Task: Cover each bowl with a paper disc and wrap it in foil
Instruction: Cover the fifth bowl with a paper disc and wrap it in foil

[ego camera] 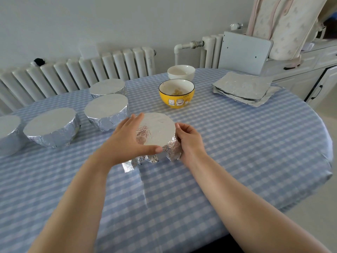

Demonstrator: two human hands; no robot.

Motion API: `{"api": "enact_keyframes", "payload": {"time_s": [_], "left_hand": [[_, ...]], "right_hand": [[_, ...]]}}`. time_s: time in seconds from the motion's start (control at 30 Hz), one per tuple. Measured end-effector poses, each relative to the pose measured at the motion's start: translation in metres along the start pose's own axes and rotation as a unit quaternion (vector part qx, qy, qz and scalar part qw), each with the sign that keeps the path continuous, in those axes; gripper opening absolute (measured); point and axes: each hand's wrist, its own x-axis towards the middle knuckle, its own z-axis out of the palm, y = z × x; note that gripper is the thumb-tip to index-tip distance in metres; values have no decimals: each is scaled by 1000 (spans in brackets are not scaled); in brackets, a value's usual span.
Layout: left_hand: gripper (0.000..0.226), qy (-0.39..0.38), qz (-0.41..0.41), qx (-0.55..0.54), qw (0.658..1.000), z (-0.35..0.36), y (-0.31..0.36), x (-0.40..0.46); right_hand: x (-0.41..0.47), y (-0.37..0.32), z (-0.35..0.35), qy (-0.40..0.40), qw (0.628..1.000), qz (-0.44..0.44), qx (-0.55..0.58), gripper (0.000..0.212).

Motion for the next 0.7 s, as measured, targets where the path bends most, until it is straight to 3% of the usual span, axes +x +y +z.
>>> {"api": "enact_keyframes", "payload": {"time_s": [0.13,0.47,0.57,0.7], "left_hand": [[141,-30,17,-85,996,-8,-22,-3],[126,51,70,-208,974,10,-36,-3],[127,80,73,-217,970,13,-36,-4],[133,91,60,-181,977,16,-29,-7]], "right_hand": [[-1,-2,-1,6,999,-24,-34,7],[-12,-4,-9,46,958,-203,-199,16],[-14,-4,-7,28,953,-202,-224,25],[-10,-4,-7,17,972,-140,-187,17]]}}
